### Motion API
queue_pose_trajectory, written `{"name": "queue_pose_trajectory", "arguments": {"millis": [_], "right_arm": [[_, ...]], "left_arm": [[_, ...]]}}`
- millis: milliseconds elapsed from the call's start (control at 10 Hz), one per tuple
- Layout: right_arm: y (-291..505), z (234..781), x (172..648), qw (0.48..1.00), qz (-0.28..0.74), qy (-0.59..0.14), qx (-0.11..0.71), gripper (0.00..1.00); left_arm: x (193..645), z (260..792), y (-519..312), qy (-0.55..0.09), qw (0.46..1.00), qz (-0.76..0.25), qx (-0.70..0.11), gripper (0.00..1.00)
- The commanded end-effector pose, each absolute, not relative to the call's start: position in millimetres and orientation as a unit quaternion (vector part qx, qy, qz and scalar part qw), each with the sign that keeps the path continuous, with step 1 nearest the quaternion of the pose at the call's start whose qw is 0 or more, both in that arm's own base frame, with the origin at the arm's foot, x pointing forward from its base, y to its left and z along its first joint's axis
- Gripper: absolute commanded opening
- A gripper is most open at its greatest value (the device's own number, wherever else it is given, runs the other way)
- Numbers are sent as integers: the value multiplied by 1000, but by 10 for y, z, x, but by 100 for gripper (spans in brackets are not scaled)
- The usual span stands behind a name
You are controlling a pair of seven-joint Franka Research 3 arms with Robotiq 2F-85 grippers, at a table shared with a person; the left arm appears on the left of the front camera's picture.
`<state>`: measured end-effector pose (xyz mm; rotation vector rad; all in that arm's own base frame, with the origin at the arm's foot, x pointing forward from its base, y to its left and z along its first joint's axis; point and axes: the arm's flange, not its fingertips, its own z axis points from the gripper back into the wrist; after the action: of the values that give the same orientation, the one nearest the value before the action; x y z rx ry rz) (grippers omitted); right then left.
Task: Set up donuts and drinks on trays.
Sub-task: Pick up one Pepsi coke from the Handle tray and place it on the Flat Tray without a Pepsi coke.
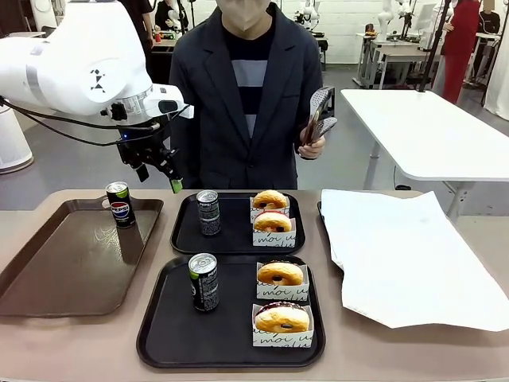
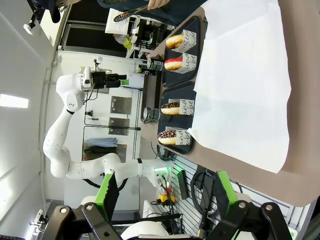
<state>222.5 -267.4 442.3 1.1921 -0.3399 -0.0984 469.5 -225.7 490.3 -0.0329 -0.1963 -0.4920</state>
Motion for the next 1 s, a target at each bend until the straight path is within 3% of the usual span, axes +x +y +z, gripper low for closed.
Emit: {"name": "queue_pose_trajectory", "arguments": {"millis": [0, 500, 900], "right_arm": [[-2687, 4441, 2239, 806, -39, -172, 565, 100], [-2687, 4441, 2239, 806, -39, -172, 565, 100], [-2687, 4441, 2239, 806, -39, -172, 565, 100]], "left_arm": [[4762, 5102, -1962, -85, 973, -203, -64, 100], [4876, 5404, -457, 18, 966, -48, -253, 100], [4858, 5063, 512, -42, 907, -82, -410, 100]]}}
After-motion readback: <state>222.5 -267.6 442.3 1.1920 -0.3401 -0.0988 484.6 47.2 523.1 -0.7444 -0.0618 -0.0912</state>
